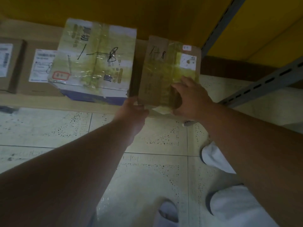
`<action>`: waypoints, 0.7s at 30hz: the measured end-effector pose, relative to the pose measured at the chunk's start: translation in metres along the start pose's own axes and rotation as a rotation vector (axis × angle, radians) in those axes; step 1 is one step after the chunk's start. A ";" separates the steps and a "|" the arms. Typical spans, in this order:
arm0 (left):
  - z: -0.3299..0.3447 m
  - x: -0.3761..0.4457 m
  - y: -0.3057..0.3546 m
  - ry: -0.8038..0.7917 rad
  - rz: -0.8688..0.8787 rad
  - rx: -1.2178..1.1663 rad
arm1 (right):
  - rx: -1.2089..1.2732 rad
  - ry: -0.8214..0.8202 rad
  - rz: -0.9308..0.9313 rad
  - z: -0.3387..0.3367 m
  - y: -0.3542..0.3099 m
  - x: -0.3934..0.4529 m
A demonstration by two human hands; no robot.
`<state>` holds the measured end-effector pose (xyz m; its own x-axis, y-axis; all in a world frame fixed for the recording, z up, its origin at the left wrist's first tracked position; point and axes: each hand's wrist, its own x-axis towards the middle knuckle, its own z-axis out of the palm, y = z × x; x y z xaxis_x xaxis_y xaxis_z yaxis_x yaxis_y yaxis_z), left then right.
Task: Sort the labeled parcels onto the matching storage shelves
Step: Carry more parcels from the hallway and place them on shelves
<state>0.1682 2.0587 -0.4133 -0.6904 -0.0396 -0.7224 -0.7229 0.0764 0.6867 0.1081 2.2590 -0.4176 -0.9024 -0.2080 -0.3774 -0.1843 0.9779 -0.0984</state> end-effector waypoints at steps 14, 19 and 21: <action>-0.034 -0.067 -0.026 0.096 0.269 0.644 | 0.193 0.134 0.091 -0.022 -0.061 -0.103; -0.060 -0.123 -0.024 0.088 0.355 0.800 | 0.231 0.228 0.108 -0.055 -0.093 -0.151; -0.072 -0.149 -0.021 0.098 0.378 0.814 | 0.279 0.244 0.105 -0.069 -0.109 -0.170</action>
<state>0.2842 1.9910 -0.3146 -0.9041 0.0488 -0.4245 -0.2301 0.7815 0.5799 0.2551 2.1891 -0.2789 -0.9831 -0.0630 -0.1717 -0.0028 0.9439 -0.3302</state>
